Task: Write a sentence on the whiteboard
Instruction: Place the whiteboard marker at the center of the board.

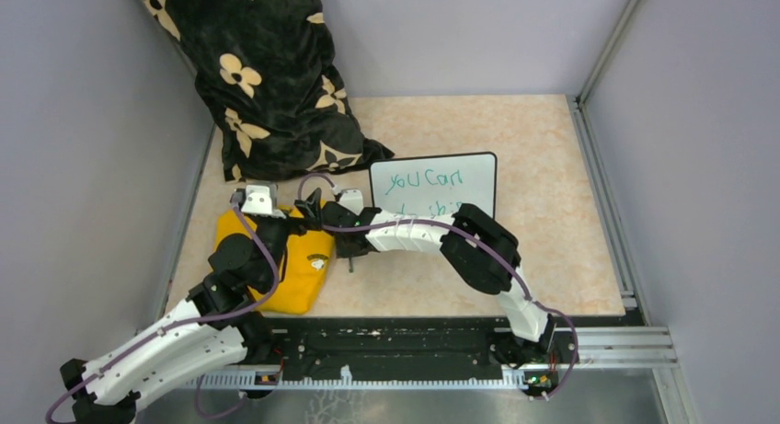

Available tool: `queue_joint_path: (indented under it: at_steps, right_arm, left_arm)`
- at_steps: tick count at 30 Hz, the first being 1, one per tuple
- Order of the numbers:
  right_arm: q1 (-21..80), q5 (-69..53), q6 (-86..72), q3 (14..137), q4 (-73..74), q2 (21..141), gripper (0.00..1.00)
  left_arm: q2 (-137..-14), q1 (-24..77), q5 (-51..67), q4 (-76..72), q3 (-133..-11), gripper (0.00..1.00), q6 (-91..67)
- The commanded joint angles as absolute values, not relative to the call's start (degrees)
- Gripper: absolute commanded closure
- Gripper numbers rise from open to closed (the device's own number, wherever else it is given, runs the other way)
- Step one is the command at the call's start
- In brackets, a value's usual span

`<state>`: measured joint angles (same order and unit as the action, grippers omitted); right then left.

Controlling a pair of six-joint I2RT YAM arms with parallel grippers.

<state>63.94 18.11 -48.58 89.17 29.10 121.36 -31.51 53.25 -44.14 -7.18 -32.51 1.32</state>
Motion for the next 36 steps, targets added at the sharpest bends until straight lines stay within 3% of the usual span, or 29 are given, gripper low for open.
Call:
queue_joint_path:
  at_steps: [1, 16, 36]
  right_arm:
    - [63.81, 16.6, -46.82, 86.68, 26.42, 115.52, 0.67]
    - [64.51, 16.52, -44.58, 81.67, 22.68, 109.46, 0.53]
    - [64.45, 18.72, -36.97, 73.42, 14.42, 95.26, 0.55]
  left_arm:
    - [-29.43, 53.26, -42.08, -7.1, -32.67, 0.02, 0.47]
    - [-20.83, 53.26, -39.33, -9.49, -30.37, 0.02, 0.1]
    - [-23.29, 53.26, -48.12, -12.66, -29.53, 0.02, 0.09]
